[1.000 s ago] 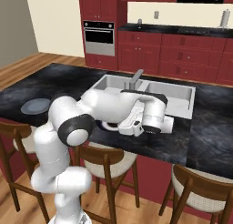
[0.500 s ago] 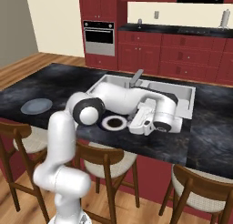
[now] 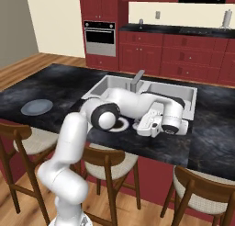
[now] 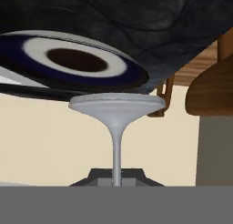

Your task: Retrieve the wine glasses from the counter and place one next to each plate.

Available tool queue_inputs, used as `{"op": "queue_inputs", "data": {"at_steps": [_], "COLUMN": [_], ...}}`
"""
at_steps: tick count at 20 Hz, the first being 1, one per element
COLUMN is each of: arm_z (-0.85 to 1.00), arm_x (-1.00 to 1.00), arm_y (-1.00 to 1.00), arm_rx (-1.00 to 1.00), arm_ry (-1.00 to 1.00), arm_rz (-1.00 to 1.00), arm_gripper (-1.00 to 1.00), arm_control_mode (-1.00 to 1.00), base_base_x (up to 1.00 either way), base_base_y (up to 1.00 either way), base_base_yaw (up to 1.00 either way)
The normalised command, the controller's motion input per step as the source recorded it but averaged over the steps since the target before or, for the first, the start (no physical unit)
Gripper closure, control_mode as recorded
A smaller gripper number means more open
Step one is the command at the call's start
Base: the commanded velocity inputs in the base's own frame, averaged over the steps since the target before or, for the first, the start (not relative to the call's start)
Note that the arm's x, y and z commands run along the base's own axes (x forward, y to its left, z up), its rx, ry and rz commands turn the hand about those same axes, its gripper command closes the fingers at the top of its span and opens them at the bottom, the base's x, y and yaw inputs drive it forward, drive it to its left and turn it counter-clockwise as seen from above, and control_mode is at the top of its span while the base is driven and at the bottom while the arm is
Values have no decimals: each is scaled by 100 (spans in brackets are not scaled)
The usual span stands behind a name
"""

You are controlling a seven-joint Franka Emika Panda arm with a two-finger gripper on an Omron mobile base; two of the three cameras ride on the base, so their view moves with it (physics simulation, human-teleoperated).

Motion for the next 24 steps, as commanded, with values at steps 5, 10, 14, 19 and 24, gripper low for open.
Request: {"op": "queue_inputs", "data": {"at_steps": [5, 10, 14, 19, 24], "arm_z": [-27, -21, -29, -27, -20], "arm_x": [38, 27, 34, 31, 14], "arm_y": [0, -4, 0, 0, -16], "arm_rx": [-2, 0, -2, -1, 0], "arm_ry": [0, 0, 0, 0, 0], "arm_rz": [0, 0, 0, 0, 0], "arm_gripper": [100, 100, 100, 100, 100], "arm_control_mode": [-100, -100, -100, -100, -100], "base_base_x": [0, 0, 0, 0, 0], "base_base_y": [0, 0, 0, 0, 0], "base_base_yaw": [0, 0, 0, 0, 0]}}
